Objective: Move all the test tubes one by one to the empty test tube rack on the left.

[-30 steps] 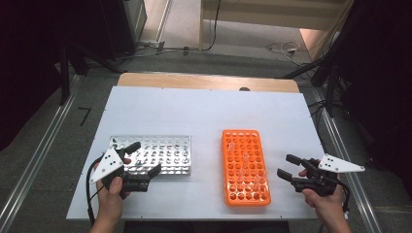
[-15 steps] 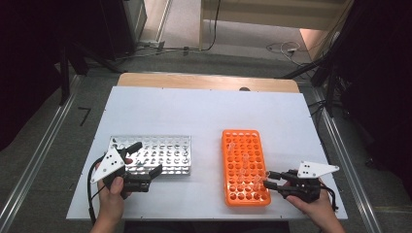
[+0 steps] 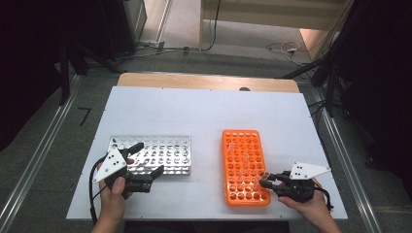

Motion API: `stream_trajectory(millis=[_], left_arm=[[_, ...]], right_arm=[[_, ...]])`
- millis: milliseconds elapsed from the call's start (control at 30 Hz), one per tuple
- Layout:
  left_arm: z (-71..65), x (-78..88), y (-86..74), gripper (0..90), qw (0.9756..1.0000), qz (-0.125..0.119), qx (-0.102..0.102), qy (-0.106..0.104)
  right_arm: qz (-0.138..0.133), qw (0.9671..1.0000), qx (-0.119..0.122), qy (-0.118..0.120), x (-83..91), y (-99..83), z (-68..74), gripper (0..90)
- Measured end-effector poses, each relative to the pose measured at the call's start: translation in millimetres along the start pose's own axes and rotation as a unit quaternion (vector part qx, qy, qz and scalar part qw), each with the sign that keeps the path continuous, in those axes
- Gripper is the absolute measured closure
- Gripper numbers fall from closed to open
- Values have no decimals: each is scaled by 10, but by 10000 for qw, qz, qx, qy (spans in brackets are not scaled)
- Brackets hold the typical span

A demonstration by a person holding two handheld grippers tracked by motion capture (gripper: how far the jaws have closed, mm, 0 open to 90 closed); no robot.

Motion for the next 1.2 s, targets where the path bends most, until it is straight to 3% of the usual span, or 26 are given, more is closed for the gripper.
stream_trajectory(millis=[167,333,700,933,1100,1200], left_arm=[[-9,-2,0,6,10000,5,5,-2],[-18,-5,2,6,10000,9,-6,-19],[-74,-27,48,6,10000,-27,-18,-46],[-146,-64,121,6,9999,-14,-69,-75],[-263,-122,231,6,9997,-19,-97,-230],[-329,-175,300,6,9993,-26,-66,-362]], right_arm=[[-49,9999,68,-110,14,-3,-36,736],[-106,9999,-25,-78,24,22,-45,742],[-317,9992,-194,-173,117,268,-27,745],[-533,9966,-343,-532,250,468,-97,746],[-612,9943,-332,-803,285,663,-142,746],[-671,9937,-373,-816,267,775,-149,746]])
Point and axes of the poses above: each handheld gripper's, and its own axes: x roughly backward along the jaws, y roughly out of its top, z roughly to its left, the point moved 8 cm from there along -x, roughly forward along the jaws, and after that the axes turned 13 degrees about -z, right-handed, at the moved point
